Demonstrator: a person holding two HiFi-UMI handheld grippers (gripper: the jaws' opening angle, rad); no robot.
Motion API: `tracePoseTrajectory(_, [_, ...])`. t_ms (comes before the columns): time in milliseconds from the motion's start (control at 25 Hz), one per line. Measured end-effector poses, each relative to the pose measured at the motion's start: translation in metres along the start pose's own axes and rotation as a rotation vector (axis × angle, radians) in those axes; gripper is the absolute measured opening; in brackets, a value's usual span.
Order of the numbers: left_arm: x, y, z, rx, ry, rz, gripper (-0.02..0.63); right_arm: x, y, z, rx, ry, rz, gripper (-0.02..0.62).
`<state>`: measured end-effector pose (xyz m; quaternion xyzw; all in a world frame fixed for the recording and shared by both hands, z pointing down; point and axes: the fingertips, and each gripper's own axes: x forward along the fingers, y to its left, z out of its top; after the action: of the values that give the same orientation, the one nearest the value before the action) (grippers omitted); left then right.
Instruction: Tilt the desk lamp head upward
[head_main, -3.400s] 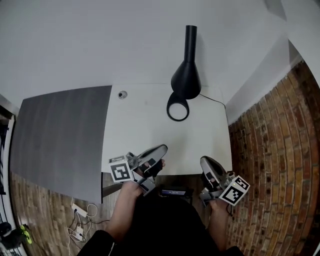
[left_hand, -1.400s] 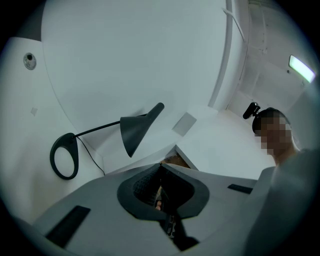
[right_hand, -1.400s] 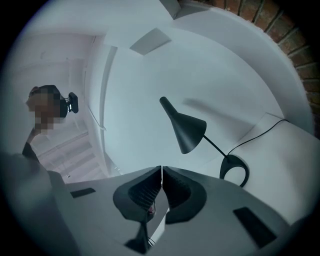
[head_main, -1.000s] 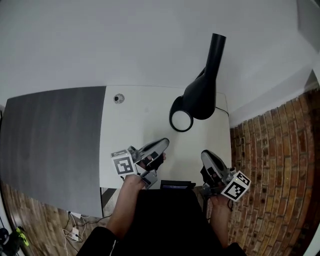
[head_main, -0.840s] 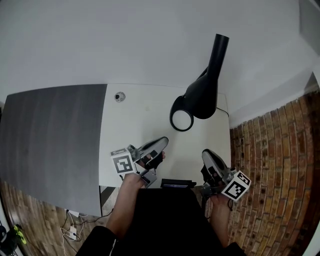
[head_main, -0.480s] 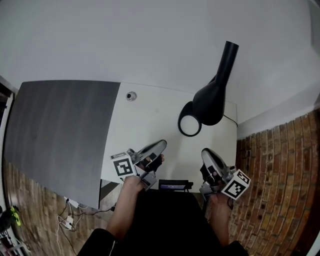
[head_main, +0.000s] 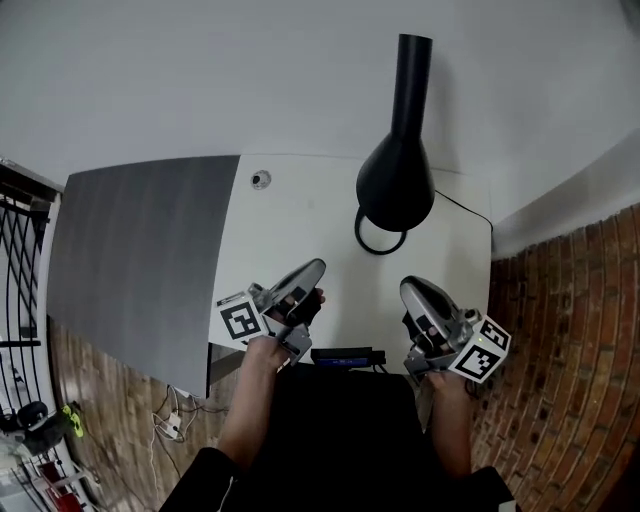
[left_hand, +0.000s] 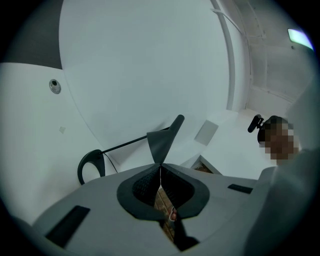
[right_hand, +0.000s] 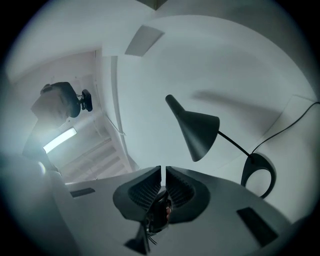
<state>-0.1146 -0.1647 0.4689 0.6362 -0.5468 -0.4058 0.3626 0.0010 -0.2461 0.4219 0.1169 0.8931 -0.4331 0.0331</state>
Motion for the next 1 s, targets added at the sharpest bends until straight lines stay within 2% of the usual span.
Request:
tracePoseTrajectory(160, [0.016,0.007,-0.011,0.004,0.027,0.033,0.012,-0.007,-0.024,0.002,0.029,0.013,0.002,0.017])
tracePoseTrajectory(280, [0.019,0.014,-0.018,-0.001,0.059,0.049,0.012,-0.007,-0.030,0.001,0.010,0.042,-0.011,0.017])
tracePoseTrajectory(440, [0.019,0.037,-0.016,0.005,0.093,0.112,0.011,-0.002,-0.032,-0.002,-0.011,0.063,-0.045,0.017])
tracePoseTrajectory(800, [0.037,0.072,-0.017,-0.074,0.092,0.048,0.015,0.008,-0.031,-0.020,-0.016,0.085,-0.130,0.032])
tracePoseTrajectory(880, [0.045,0.088,-0.026,-0.100,0.110,0.036,0.058,0.009,-0.035,-0.025,-0.011,0.095,-0.164,0.097])
tracePoseTrajectory(1000, [0.060,0.120,-0.041,-0.113,0.157,0.058,0.127,0.010,-0.035,-0.027,-0.006,0.091,-0.196,0.118])
